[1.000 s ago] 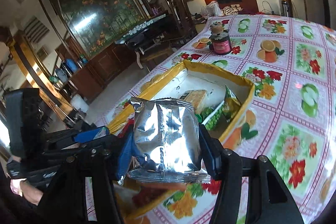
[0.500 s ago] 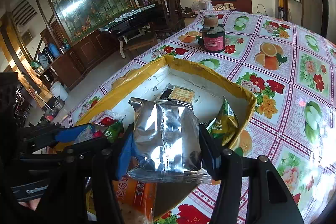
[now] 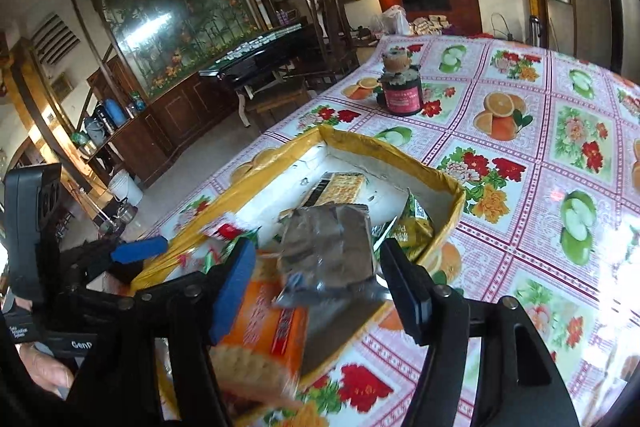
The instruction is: Organize snacks
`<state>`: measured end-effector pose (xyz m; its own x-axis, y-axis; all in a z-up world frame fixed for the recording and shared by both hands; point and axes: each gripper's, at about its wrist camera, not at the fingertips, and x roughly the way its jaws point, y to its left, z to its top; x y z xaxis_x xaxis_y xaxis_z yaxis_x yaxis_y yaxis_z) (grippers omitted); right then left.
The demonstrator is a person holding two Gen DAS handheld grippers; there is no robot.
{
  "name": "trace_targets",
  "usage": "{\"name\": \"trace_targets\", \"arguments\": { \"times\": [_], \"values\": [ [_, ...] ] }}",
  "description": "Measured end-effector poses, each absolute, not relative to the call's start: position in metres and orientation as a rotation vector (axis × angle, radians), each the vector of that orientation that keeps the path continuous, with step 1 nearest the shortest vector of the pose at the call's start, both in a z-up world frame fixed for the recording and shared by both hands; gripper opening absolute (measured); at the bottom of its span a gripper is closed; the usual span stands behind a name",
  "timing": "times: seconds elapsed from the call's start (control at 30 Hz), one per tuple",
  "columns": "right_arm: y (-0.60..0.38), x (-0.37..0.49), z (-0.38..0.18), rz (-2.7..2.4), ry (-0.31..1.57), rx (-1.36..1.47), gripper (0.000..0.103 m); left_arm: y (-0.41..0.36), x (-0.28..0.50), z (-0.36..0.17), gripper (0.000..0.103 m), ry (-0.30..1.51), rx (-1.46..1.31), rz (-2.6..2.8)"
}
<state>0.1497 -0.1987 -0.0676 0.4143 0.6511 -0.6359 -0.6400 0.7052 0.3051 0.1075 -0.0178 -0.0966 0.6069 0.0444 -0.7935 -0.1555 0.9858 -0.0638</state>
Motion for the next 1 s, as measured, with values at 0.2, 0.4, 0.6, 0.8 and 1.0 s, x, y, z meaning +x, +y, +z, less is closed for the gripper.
{"name": "trace_targets", "arguments": {
  "times": [0.2, 0.4, 0.6, 0.8, 1.0],
  "values": [
    [-0.214, 0.111, -0.053, 0.893, 0.770, -0.070, 0.071, -0.028, 0.078, -0.088, 0.103, 0.921, -0.038, 0.161],
    [-0.227, 0.057, -0.053, 0.987, 0.731, -0.289, 0.073, -0.032, 0.035, -0.068, 0.103, 0.855, -0.060, 0.149],
    [-0.246, 0.034, -0.045, 1.012, 0.633, -0.314, 0.074, -0.039, 0.007, -0.058, 0.103, 0.821, -0.055, 0.139],
    [-0.250, 0.035, -0.047, 0.994, 0.643, -0.288, 0.076, -0.045, -0.009, -0.051, 0.103, 0.796, -0.015, 0.153],
    [-0.234, 0.028, -0.049, 1.023, 0.661, -0.311, 0.077, -0.045, -0.019, -0.044, 0.103, 0.746, 0.001, 0.187]
  ]
}}
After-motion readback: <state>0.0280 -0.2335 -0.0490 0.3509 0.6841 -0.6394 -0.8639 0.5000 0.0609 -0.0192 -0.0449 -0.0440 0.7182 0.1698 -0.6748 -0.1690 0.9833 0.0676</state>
